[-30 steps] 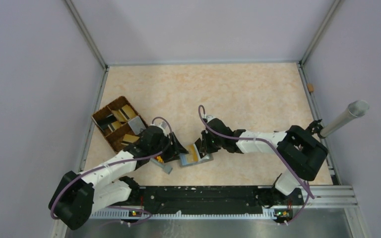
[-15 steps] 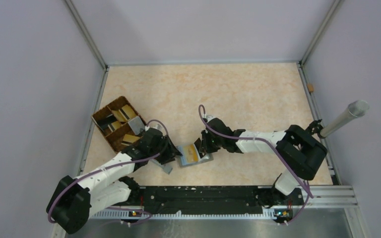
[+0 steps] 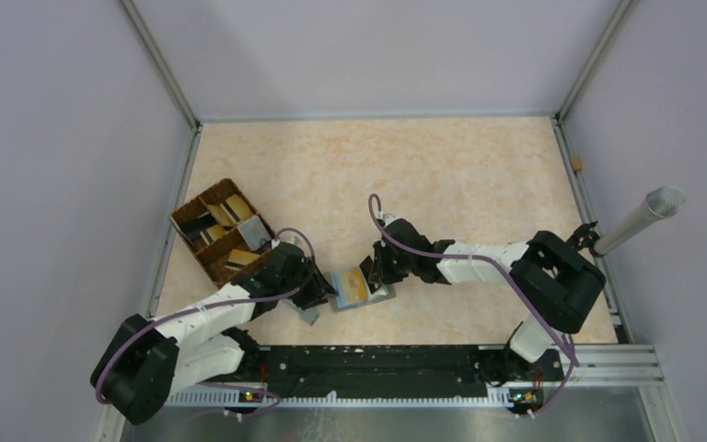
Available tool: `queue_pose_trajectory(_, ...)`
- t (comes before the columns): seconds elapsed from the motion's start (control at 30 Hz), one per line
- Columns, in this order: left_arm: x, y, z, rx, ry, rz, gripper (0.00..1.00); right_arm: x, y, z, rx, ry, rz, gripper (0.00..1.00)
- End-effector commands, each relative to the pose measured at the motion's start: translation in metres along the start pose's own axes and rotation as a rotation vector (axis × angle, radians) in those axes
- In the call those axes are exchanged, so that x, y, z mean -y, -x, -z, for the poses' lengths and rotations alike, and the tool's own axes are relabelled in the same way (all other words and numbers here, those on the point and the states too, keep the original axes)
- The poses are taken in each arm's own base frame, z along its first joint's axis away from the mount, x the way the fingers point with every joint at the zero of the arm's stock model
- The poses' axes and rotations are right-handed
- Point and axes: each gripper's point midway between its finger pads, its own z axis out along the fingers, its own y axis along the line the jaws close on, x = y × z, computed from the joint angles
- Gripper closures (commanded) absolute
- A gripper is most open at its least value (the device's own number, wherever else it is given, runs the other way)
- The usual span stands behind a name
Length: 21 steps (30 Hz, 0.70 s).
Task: Put the credit cards into the card holder
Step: Turn over the card slot in the card holder.
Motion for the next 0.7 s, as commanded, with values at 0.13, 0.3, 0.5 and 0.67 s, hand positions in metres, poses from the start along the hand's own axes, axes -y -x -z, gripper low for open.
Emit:
queue_pose_trajectory(0.13,0.017,0.005,-0.006,0.031,-0.105,-0.003,0.6,0.039,-0.034,-0.005,-0.094,-0.128,-0.01,1.0)
queue_pose_trajectory(0.3,0.021,0.004,-0.009,0.034,-0.153,-0.001,0.61,0.039,-0.035,-0.006,-0.095,-0.127,-0.012,1.0)
queue_pose_trajectory(0.5,0.018,0.007,-0.012,0.055,-0.152,-0.004,0.61,0.039,-0.036,-0.006,-0.096,-0.121,-0.019,1.0)
queue_pose_trajectory(0.67,0.023,0.008,-0.013,0.066,-0.19,0.006,0.78,0.038,-0.035,-0.005,-0.092,-0.123,-0.022,1.0)
